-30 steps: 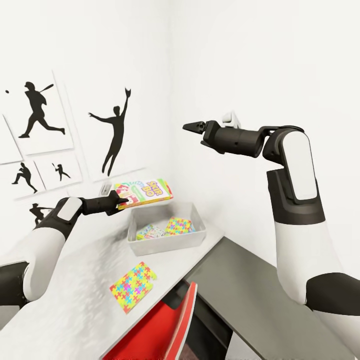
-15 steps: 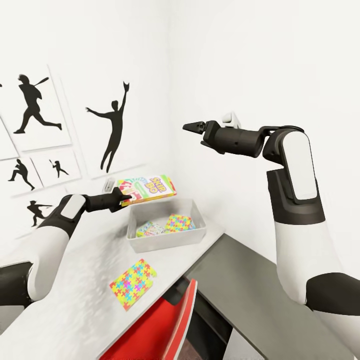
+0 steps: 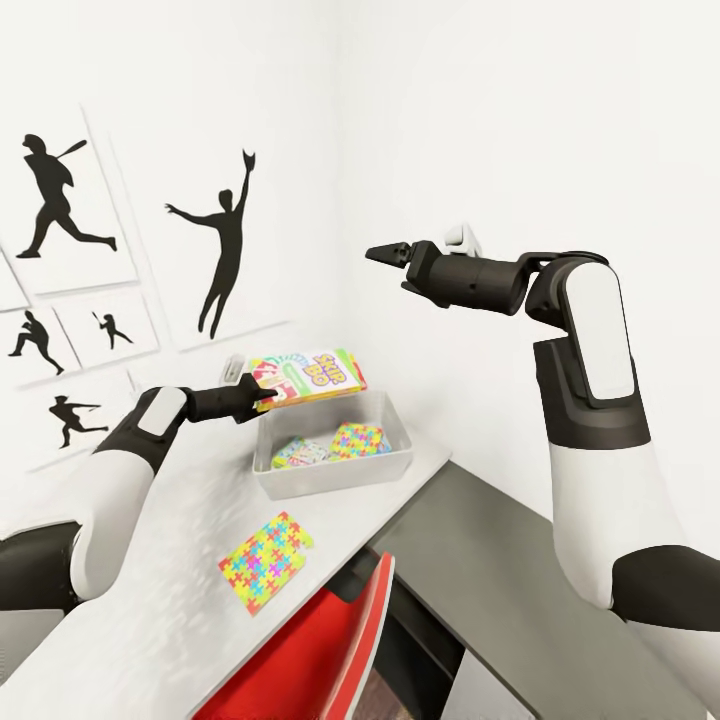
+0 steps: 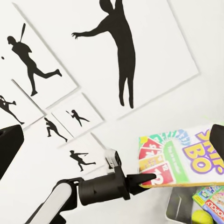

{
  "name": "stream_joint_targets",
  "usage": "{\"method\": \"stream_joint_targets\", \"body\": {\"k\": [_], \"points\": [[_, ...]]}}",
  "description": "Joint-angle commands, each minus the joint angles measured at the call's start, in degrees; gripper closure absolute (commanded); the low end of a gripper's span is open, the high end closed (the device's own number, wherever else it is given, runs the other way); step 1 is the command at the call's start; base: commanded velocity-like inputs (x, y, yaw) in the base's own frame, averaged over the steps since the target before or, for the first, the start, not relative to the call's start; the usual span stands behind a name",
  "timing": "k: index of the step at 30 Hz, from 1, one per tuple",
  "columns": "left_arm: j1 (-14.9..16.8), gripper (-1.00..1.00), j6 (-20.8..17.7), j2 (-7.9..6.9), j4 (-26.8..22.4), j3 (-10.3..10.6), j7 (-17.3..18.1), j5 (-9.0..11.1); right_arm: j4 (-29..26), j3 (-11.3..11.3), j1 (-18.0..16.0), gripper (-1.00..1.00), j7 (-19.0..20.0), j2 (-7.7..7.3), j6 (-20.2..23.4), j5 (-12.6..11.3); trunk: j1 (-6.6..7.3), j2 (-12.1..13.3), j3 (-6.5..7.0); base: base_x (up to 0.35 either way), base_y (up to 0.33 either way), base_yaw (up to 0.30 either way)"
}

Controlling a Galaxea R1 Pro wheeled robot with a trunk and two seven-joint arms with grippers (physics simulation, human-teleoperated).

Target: Put all the toys in the child's room - the three board games (two on the bed and one on the table), the two jigsaw puzzles on the table, and the tennis ball on the table - inside the toy box on the table in the child's room.

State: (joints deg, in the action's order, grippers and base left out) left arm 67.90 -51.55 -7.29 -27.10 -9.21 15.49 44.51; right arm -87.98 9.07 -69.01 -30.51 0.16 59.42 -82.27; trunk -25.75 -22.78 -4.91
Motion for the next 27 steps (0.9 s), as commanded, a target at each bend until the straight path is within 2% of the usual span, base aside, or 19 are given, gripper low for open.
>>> {"method": "stream_joint_targets", "body": {"k": [1,8,17,20,25,27], "points": [[0.07,1.00,-0.29,0.40,0.02,-0.37,0.39,-0.59,-0.04,-0.01,-0.08,-1.00,-0.60,0.02,0.09,-0.55,-0.04,-0.14,-0.23,0.000,0.000,0.000],[0.12,1.00,0.81,2.65,0.03,-0.31,0.26,-0.75,-0.11,-0.01,-0.08,-1.00,-0.60,0.02,0.09,-0.61,-0.04,-0.14,-0.89,0.000,0.000,0.000],[0.12,1.00,2.50,4.74,0.29,-0.18,0.15,-0.89,-0.17,-0.01,-0.08,-1.00,-0.60,0.02,0.09,-0.69,-0.04,-0.14,-1.74,0.000,0.000,0.000],[0.12,1.00,3.28,5.11,0.49,0.33,-0.01,-0.86,-0.17,-0.01,-0.08,-1.00,-0.60,0.02,0.09,-0.68,-0.04,-0.14,-2.02,0.000,0.000,0.000],[0.12,1.00,5.87,5.39,1.20,2.83,-1.79,-0.71,-0.23,-0.01,-0.08,-1.00,-0.60,0.02,0.09,-0.70,-0.04,-0.14,-2.49,0.000,0.000,0.000],[0.12,1.00,6.21,5.45,1.61,3.14,-2.07,-0.70,-0.24,-0.01,-0.08,-1.00,-0.60,0.02,0.09,-0.70,-0.04,-0.14,-2.68,0.000,0.000,0.000]]}}
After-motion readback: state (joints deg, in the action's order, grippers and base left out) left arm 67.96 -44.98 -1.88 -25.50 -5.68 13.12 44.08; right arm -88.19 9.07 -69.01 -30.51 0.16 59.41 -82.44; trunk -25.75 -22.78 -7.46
